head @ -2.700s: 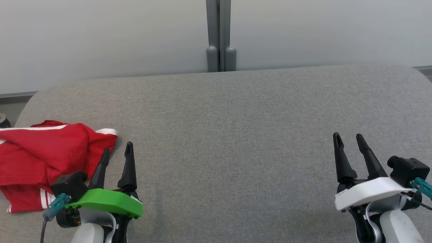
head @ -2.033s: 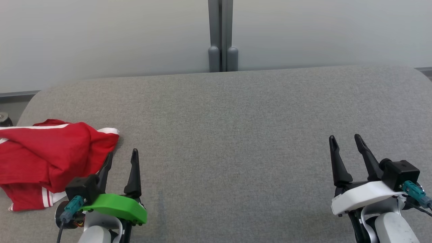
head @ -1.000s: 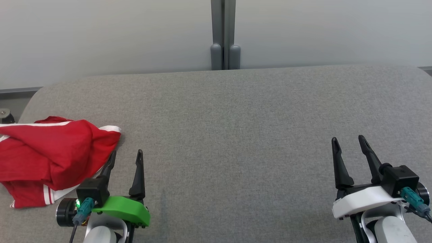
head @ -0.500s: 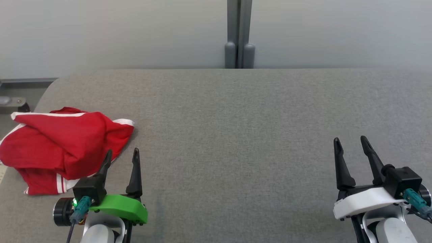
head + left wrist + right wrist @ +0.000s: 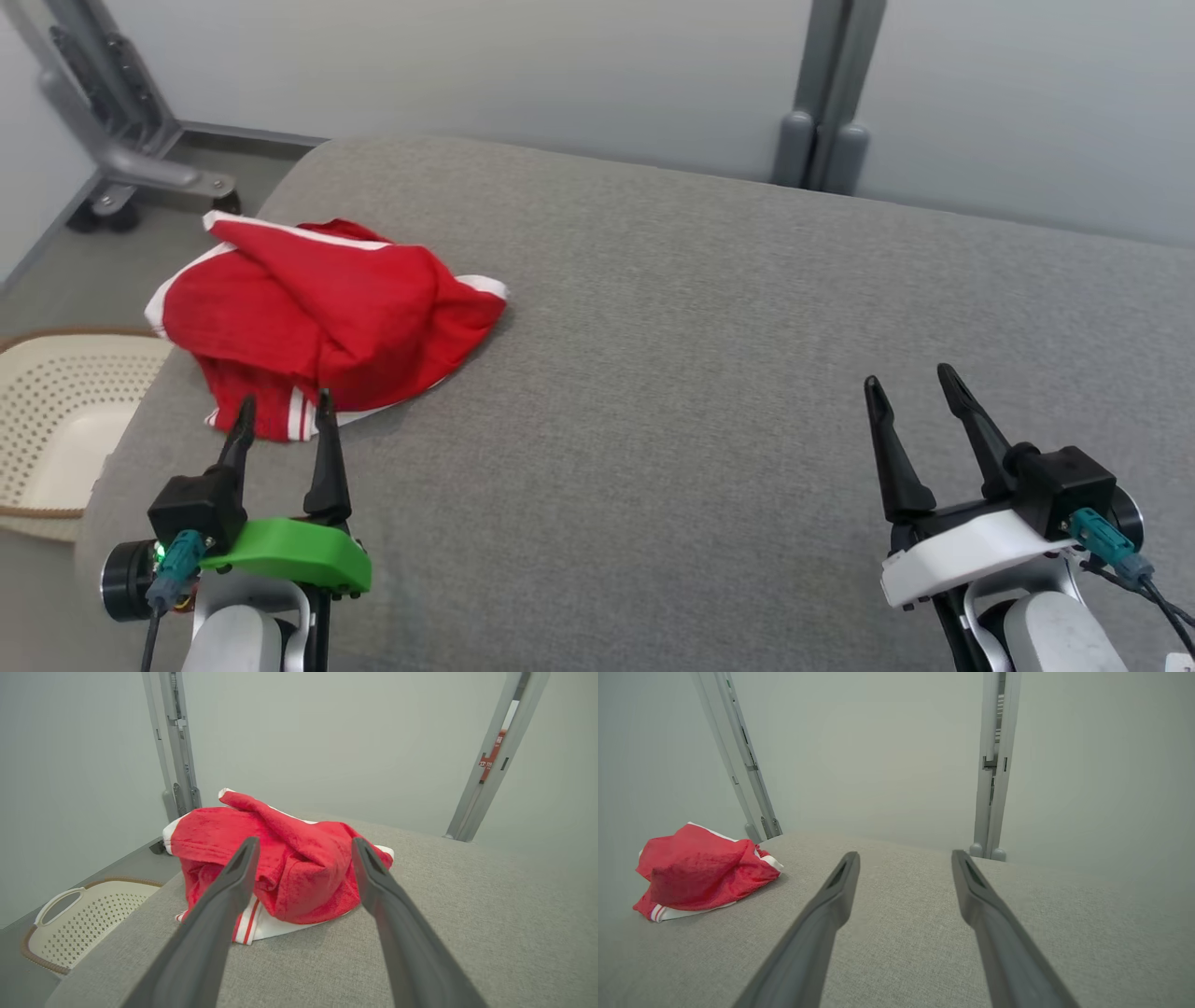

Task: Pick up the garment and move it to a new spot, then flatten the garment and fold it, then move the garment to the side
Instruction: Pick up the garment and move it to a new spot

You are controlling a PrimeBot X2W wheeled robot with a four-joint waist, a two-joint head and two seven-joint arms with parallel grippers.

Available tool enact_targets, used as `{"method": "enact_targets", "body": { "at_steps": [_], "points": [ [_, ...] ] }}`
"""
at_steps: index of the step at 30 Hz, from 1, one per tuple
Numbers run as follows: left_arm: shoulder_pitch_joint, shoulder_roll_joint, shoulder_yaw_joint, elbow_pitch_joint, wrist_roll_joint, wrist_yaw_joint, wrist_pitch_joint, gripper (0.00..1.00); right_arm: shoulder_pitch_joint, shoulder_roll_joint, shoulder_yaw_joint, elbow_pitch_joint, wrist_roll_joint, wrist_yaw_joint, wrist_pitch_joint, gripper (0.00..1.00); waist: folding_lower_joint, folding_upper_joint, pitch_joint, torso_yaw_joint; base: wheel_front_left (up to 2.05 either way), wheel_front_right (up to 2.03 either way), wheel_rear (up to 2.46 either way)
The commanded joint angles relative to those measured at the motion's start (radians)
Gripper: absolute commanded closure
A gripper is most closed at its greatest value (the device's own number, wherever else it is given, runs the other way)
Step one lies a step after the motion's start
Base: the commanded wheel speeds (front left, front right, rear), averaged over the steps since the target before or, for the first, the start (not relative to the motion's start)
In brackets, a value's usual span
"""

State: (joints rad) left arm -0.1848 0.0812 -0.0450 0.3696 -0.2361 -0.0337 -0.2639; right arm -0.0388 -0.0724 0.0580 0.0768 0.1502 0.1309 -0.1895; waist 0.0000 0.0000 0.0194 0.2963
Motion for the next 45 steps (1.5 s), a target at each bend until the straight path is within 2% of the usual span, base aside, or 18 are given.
{"method": "enact_targets", "body": {
  "at_steps": [1,7,12,23,27,32,41,42,43,44,45],
  "points": [
    [-0.003,0.004,0.009,-0.005,-0.003,0.006,-0.001,0.00,-0.012,-0.005,0.007,-0.007,0.004,0.000,0.003,0.00,0.0000,0.0000,0.023,0.100,0.00,0.00,0.00],
    [0.011,0.001,0.042,-0.015,-0.006,0.004,-0.001,0.00,-0.027,-0.012,0.028,-0.023,0.006,0.000,0.012,0.00,0.0000,0.0000,0.041,0.161,0.00,0.00,0.00],
    [0.006,-0.008,0.059,-0.023,-0.006,-0.003,-0.001,0.00,-0.033,-0.017,0.032,-0.037,0.003,0.000,0.022,0.00,0.0000,0.0000,0.059,0.177,0.00,0.00,0.00],
    [-0.141,-0.024,0.022,0.006,-0.011,-0.038,-0.001,0.00,-0.110,-0.060,0.045,-0.106,-0.006,0.000,0.072,0.00,0.0000,0.0000,0.201,0.117,0.00,0.00,0.00],
    [-0.255,-0.026,-0.008,0.106,-0.028,-0.051,0.000,0.00,-0.147,-0.084,0.053,-0.136,-0.011,0.000,0.096,0.00,0.0000,0.0000,0.276,0.075,0.00,0.00,0.00],
    [-0.396,-0.024,-0.027,0.297,-0.052,-0.071,0.020,0.00,-0.183,-0.107,0.047,-0.164,-0.008,0.000,0.116,0.00,0.0000,0.0000,0.352,0.029,0.00,0.00,0.00],
    [-0.554,0.002,-0.032,0.604,-0.112,-0.091,0.026,0.00,-0.191,-0.114,0.028,-0.168,0.003,0.000,0.115,0.00,0.0000,0.0000,0.395,0.004,0.00,0.00,0.00],
    [-0.564,0.005,-0.030,0.625,-0.118,-0.093,0.023,0.55,-0.188,-0.114,0.024,-0.167,0.002,0.000,0.114,0.00,0.0000,0.0000,0.395,0.005,0.00,0.00,0.00],
    [-0.572,0.008,-0.027,0.635,-0.123,-0.093,0.018,0.89,-0.186,-0.114,0.022,-0.167,0.001,0.000,0.114,0.00,0.0000,0.0000,0.393,0.006,0.00,0.00,0.00],
    [-0.576,0.011,-0.028,0.648,-0.127,-0.095,0.014,1.00,-0.183,-0.114,0.020,-0.166,0.000,0.000,0.114,0.00,0.0000,0.0000,0.390,0.007,0.00,0.00,0.00],
    [-0.578,0.012,-0.027,0.649,-0.132,-0.096,0.009,1.00,-0.180,-0.114,0.016,-0.165,-0.001,0.000,0.113,0.00,0.0000,0.0000,0.386,0.009,0.00,0.00,0.00]
  ]
}}
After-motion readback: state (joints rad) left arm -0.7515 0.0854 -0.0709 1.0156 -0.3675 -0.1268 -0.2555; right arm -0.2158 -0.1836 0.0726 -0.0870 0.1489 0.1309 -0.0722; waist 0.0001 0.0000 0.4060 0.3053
